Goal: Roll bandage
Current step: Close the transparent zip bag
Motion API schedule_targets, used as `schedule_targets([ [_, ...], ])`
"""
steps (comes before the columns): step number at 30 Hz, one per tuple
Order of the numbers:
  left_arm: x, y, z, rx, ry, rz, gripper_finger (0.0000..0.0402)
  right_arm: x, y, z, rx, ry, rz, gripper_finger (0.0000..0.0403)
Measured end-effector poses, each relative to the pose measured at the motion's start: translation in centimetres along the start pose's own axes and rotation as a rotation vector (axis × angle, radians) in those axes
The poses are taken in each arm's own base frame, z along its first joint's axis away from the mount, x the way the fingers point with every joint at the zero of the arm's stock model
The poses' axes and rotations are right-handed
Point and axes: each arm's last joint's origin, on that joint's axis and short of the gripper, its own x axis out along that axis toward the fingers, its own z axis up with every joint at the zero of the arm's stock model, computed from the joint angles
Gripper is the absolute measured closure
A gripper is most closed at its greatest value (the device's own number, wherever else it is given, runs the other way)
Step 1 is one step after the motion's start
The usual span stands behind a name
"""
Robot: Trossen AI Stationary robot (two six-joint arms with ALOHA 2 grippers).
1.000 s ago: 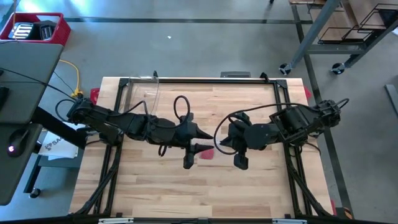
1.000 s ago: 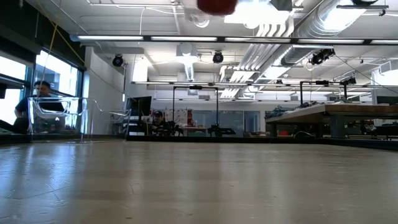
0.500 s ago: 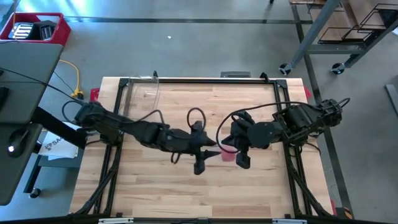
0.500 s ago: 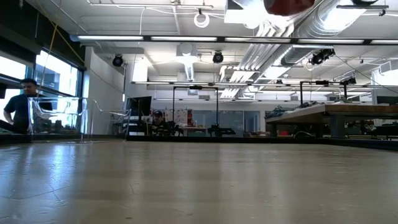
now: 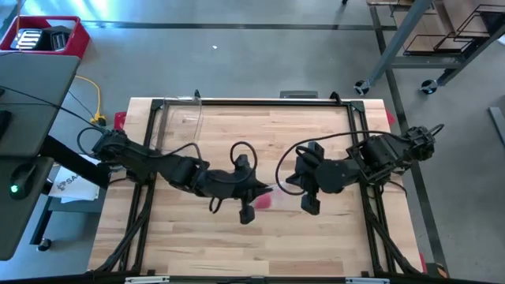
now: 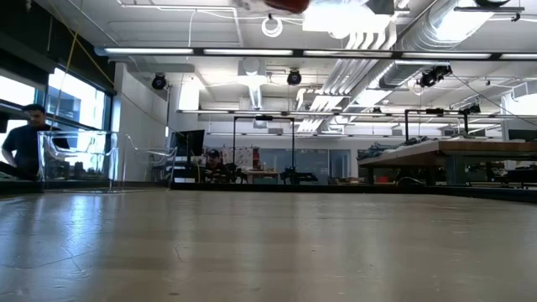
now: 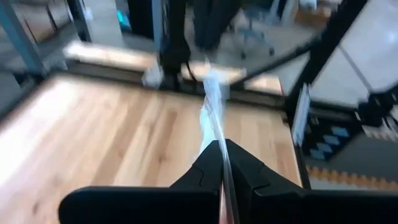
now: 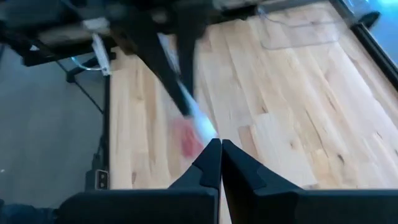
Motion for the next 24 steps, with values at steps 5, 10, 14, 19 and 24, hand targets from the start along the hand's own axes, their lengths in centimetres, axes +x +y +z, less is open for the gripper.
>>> schedule_targets([
  [5, -1.3, 0.4, 0.7, -0.018, 0.134, -0.037, 0.0401, 0.1, -0.1, 0.2, -0.047, -0.001, 0.026, 0.0385],
  [10, -1.8, 0.5, 1.2, -0.01, 0.16, -0.075, 0.0401, 0.4, 0.0, 0.7, -0.059, -0.015, 0.081, 0.0301],
  [14, -1.8, 0.5, 1.2, -0.01, 0.164, -0.075, 0.0401, 2.1, 0.4, -0.2, -0.109, 0.044, 0.108, 0.0239],
  [19, -1.8, 0.4, 1.2, -0.01, 0.165, -0.077, 0.0401, 3.8, 1.3, -0.3, -0.072, 0.014, 0.219, 0.0221],
  [24, -1.8, 0.4, 1.2, -0.01, 0.164, -0.081, 0.0401, 3.8, 1.5, -0.2, -0.047, -0.045, 0.146, 0.0269],
])
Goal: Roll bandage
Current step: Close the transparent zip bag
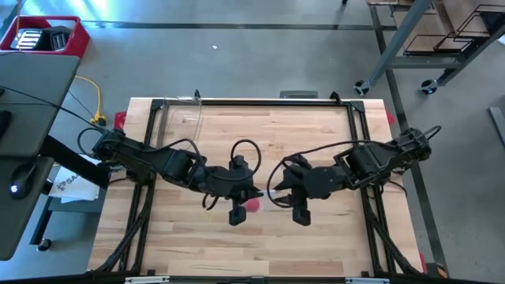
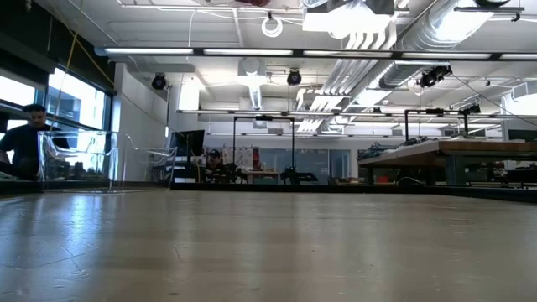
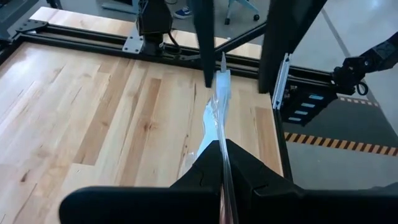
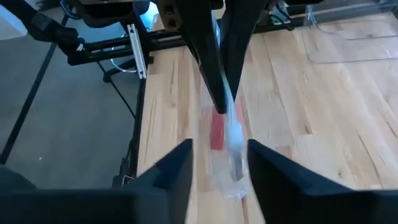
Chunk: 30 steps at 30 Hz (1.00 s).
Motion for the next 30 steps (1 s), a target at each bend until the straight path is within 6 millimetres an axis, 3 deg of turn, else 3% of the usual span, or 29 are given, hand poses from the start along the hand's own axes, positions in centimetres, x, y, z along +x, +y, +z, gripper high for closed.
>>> schedule_targets([
  [6, 0.0, 0.0, 0.0, -0.006, -0.004, 0.0, 0.0401, 0.0, 0.0, -0.1, -0.016, 0.006, -0.002, 0.0389],
  [19, 0.6, -1.8, 0.7, -0.014, -0.241, -0.019, 0.0296, -2.6, 0.5, -0.5, 0.059, -0.048, -0.024, 0.0401],
  [23, 0.9, -2.5, 0.3, -0.026, -0.315, 0.047, 0.029, -3.8, 0.5, -0.5, 0.074, -0.069, -0.011, 0.0402],
  [30, 1.1, -2.1, -0.2, -0.038, -0.248, 0.045, 0.0289, -5.2, 0.4, -0.8, 0.091, -0.046, 0.055, 0.0402],
])
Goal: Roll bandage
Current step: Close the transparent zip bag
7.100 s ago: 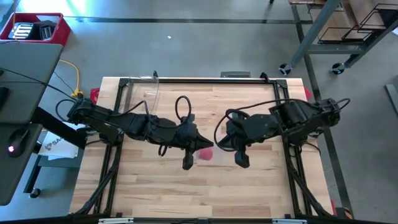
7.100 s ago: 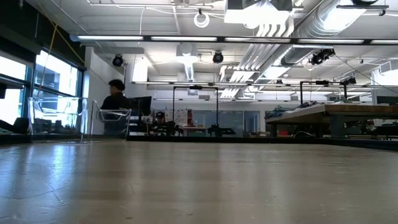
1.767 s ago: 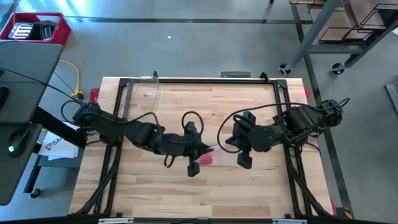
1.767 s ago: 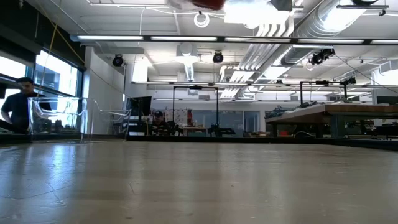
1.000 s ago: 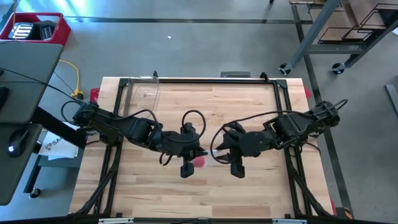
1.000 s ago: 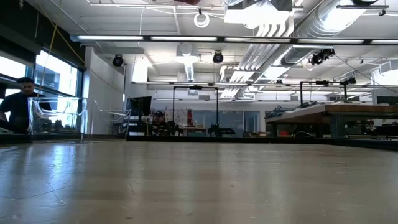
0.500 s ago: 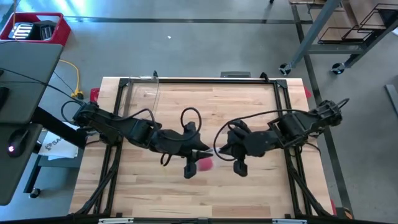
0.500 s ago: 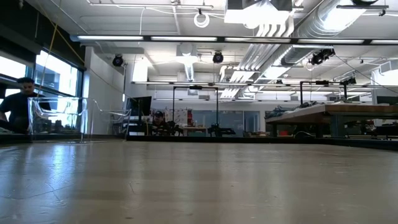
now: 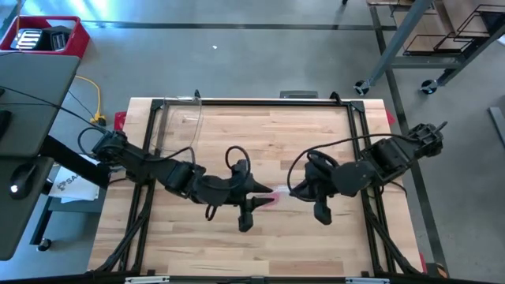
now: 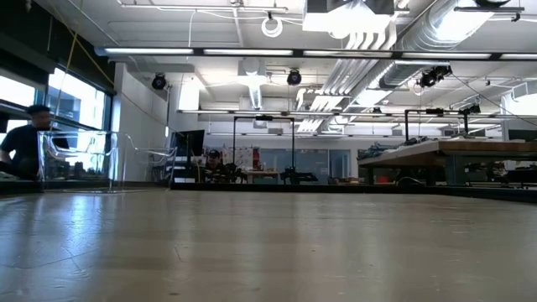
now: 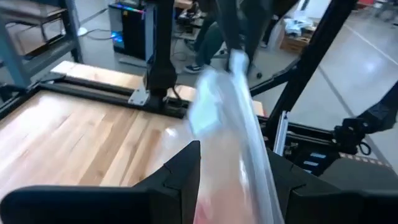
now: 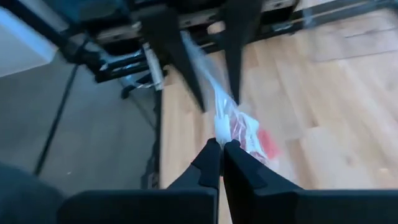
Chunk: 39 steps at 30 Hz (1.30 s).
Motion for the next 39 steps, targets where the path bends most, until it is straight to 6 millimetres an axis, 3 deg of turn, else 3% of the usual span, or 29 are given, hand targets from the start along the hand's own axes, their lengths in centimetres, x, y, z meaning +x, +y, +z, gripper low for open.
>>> schedule_targets([
  [5, 0.1, 0.3, 0.4, 0.041, -0.003, -0.047, 0.0281, 0.1, -0.3, 0.0, 0.015, 0.076, 0.093, 0.0403],
  [14, 0.9, 2.0, -0.1, 0.027, 0.153, -0.175, 0.0241, 0.1, -1.0, -0.9, 0.084, 0.223, 0.083, 0.0403],
  [22, 0.1, 2.3, 2.3, 0.094, -0.034, -0.217, 0.0214, 0.1, -1.3, -1.1, 0.102, 0.247, 0.056, 0.0403],
  [27, 2.1, 1.4, 1.5, 0.17, -0.111, -0.18, 0.02, 0.1, -1.4, -1.0, 0.109, 0.237, 0.056, 0.0403],
  [32, 3.3, 1.1, 1.0, 0.162, -0.133, -0.16, 0.0212, 0.2, -1.3, -0.7, 0.112, 0.216, 0.07, 0.0403],
  [39, 3.5, 1.1, 0.8, 0.158, -0.124, -0.153, 0.0282, 0.2, -1.3, -0.7, 0.129, 0.214, 0.07, 0.0403],
])
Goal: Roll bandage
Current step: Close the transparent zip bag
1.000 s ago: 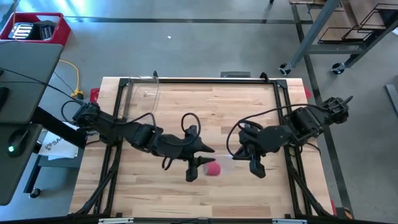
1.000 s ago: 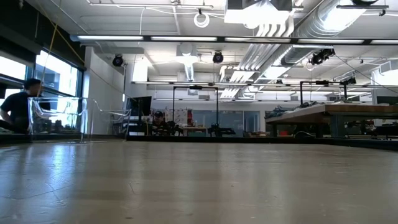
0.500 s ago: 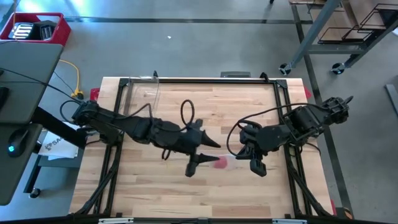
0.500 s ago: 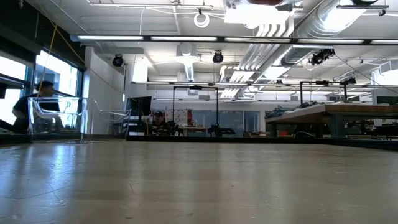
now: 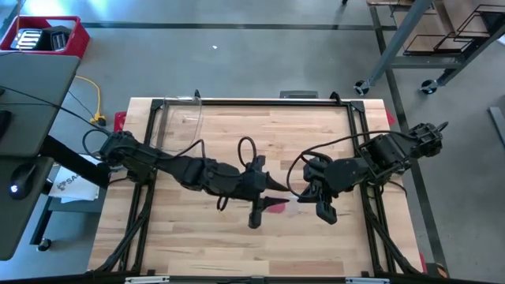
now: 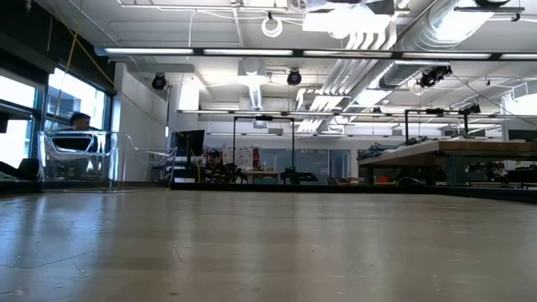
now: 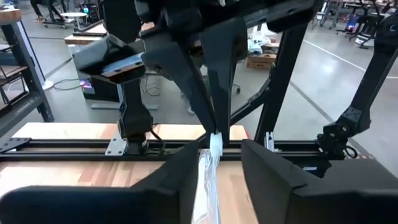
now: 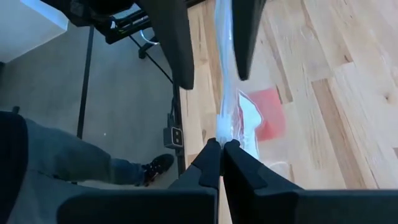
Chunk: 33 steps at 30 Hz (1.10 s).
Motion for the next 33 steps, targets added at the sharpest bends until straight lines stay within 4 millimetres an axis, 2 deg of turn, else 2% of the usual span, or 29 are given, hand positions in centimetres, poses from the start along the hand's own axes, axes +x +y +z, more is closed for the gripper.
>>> schedule_targets([
  [7, 0.4, 0.0, -0.5, 0.018, 0.022, 0.002, 0.0336, 0.0, 0.0, 0.0, 0.0, -0.003, 0.002, 0.0403],
  [23, 0.3, 0.0, -0.8, 0.031, 0.059, 0.002, 0.0344, 0.0, 0.0, 0.0, 0.0, -0.005, 0.003, 0.0403],
  [29, 0.4, 0.0, -0.9, 0.03, 0.062, -0.001, 0.0393, 0.0, 0.0, 0.1, 0.0, -0.012, -0.004, 0.0403],
  [33, 0.3, 0.2, -1.0, -0.031, 0.099, -0.043, 0.0398, -0.2, -0.2, 0.1, -0.001, -0.048, -0.048, 0.04],
])
